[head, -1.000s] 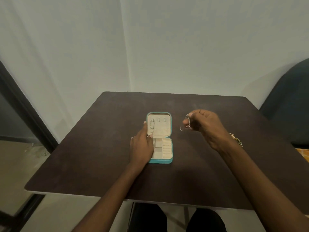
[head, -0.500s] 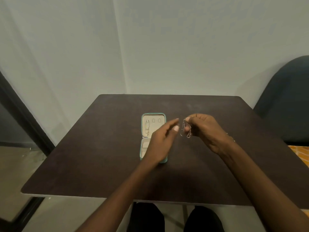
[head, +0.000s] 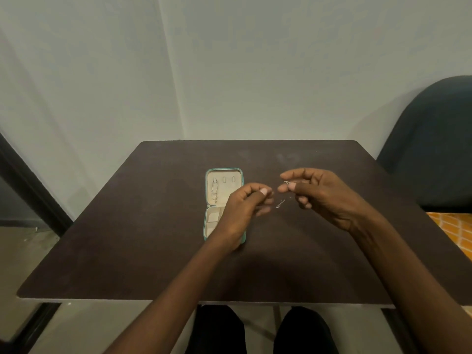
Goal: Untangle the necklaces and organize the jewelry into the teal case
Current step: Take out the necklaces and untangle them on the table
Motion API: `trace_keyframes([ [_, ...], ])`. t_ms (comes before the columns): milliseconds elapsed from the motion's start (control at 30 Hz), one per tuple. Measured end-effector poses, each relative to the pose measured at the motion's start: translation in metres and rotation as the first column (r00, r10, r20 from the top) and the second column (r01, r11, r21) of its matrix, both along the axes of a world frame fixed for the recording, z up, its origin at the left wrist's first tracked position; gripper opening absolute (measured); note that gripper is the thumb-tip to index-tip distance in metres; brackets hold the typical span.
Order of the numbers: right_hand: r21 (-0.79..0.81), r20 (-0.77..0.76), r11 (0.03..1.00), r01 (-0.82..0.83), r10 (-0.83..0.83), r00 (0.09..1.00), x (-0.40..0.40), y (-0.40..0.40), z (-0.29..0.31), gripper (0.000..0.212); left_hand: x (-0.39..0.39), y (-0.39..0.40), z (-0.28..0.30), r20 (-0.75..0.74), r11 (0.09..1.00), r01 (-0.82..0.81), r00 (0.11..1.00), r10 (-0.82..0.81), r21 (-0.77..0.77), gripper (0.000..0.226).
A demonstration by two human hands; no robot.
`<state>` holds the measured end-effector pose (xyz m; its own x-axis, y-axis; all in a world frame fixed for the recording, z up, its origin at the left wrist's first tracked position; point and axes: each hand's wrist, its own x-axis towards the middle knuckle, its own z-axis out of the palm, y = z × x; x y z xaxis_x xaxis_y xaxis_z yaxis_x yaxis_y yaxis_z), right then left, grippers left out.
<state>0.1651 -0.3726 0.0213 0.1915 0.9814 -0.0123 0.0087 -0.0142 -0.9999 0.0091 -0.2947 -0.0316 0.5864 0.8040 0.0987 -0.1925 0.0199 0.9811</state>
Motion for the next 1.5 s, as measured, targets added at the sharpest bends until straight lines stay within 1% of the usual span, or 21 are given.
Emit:
trace_keyframes([
  [33, -0.001, 0.003, 1.0, -0.012, 0.012, 1.0, 0.0, -0.001, 0.0, 0.02, 0.001, -0.001, 0.001, -0.003, 1.0, 0.013, 1.0, -0.013, 0.013, 0.014],
  [100, -0.004, 0.02, 1.0, -0.029, 0.029, 0.999, 0.002, -0.001, 0.0, 0.022, 0.003, -0.002, 0.002, -0.045, 0.993, 0.074, 0.997, -0.07, 0.089, 0.029],
  [167, -0.005, 0.022, 0.999, -0.044, 0.044, 0.999, 0.003, -0.002, 0.003, 0.024, 0.005, -0.003, 0.002, -0.051, 0.982, 0.151, 0.988, -0.146, 0.111, 0.04],
  [267, -0.02, 0.024, 0.997, -0.068, 0.068, 0.997, 0.004, -0.003, 0.006, 0.031, 0.009, -0.004, 0.001, -0.072, 0.967, 0.219, 0.975, -0.211, 0.132, 0.039],
  [333, -0.024, 0.01, 0.998, -0.055, 0.055, 0.998, 0.005, -0.003, 0.007, 0.024, 0.012, -0.006, 0.001, -0.077, 0.974, 0.193, 0.98, -0.185, 0.118, 0.03],
  [433, -0.025, -0.102, 0.999, -0.038, 0.035, 0.994, 0.007, -0.004, 0.007, 0.022, 0.013, -0.006, 0.0, -0.045, 0.989, 0.115, 0.993, -0.112, 0.095, 0.017],
  [600, -0.071, -0.2, 0.996, -0.046, 0.031, 0.979, 0.011, -0.006, 0.0, 0.029, 0.005, 0.002, 0.001, -0.036, 0.993, 0.07, 0.997, -0.067, 0.097, 0.017],
  [700, -0.023, -0.317, 0.999, -0.037, 0.028, 0.948, 0.011, -0.006, -0.004, 0.031, 0.003, 0.003, 0.003, 0.009, 0.998, 0.057, 0.998, -0.057, 0.035, 0.021],
  [767, -0.007, -0.327, 1.0, -0.014, 0.011, 0.945, 0.011, -0.006, -0.004, 0.031, 0.001, 0.004, 0.003, 0.011, 0.999, 0.028, 1.0, -0.028, 0.021, 0.021],
  [833, -0.02, -0.201, 1.0, 0.021, -0.025, 0.979, 0.013, -0.008, -0.005, 0.027, -0.002, 0.006, 0.002, -0.01, 0.999, -0.022, 1.0, 0.022, 0.036, 0.019],
  [867, -0.029, -0.092, 0.999, 0.046, -0.049, 0.995, 0.014, -0.009, -0.006, 0.023, -0.004, 0.008, 0.001, -0.023, 0.997, -0.052, 0.998, 0.053, 0.063, 0.02],
  [933, -0.028, 0.119, 0.996, 0.083, -0.079, 0.99, 0.016, -0.01, -0.009, 0.017, -0.008, 0.014, -0.002, -0.043, 0.986, -0.116, 0.992, 0.122, 0.119, 0.021],
  [1033, 0.004, 0.322, 0.991, 0.134, -0.128, 0.938, 0.018, -0.01, -0.011, 0.013, -0.012, 0.022, -0.008, -0.053, 0.976, -0.184, 0.98, 0.191, 0.116, 0.024],
  [1100, 0.043, 0.465, 0.984, 0.175, -0.175, 0.868, 0.021, -0.01, -0.013, 0.011, -0.015, 0.025, -0.009, -0.055, 0.974, -0.201, 0.977, 0.208, 0.106, 0.023],
  [1167, 0.068, 0.545, 0.98, 0.185, -0.191, 0.816, 0.023, -0.011, -0.014, 0.011, -0.018, 0.027, -0.011, -0.061, 0.972, -0.201, 0.976, 0.209, 0.119, 0.021],
  [1200, 0.079, 0.538, 0.98, 0.185, -0.198, 0.819, 0.023, -0.011, -0.015, 0.013, -0.02, 0.027, -0.011, -0.072, 0.971, -0.201, 0.975, 0.212, 0.131, 0.02],
  [1233, 0.09, 0.493, 0.978, 0.188, -0.207, 0.845, 0.023, -0.012, -0.014, 0.014, -0.022, 0.027, -0.011, -0.091, 0.968, -0.203, 0.972, 0.218, 0.149, 0.019],
  [1300, 0.11, 0.357, 0.976, 0.189, -0.216, 0.909, 0.022, -0.013, -0.012, 0.013, -0.024, 0.027, -0.011, -0.156, 0.96, -0.194, 0.961, 0.227, 0.202, 0.019],
  [1367, 0.124, 0.246, 0.975, 0.185, -0.211, 0.946, 0.019, -0.013, -0.007, 0.012, -0.025, 0.025, -0.011, -0.241, 0.952, -0.145, 0.947, 0.212, 0.268, 0.017],
  [1433, 0.122, 0.134, 0.972, 0.2, -0.216, 0.967, 0.018, -0.011, -0.005, 0.012, -0.025, 0.022, -0.011, -0.318, 0.932, -0.08, 0.927, 0.199, 0.353, 0.013],
  [1500, 0.088, -0.032, 0.968, 0.234, -0.232, 0.972, 0.015, -0.008, -0.002, 0.013, -0.023, 0.016, -0.008, -0.345, 0.924, -0.037, 0.921, 0.179, 0.381, 0.013],
])
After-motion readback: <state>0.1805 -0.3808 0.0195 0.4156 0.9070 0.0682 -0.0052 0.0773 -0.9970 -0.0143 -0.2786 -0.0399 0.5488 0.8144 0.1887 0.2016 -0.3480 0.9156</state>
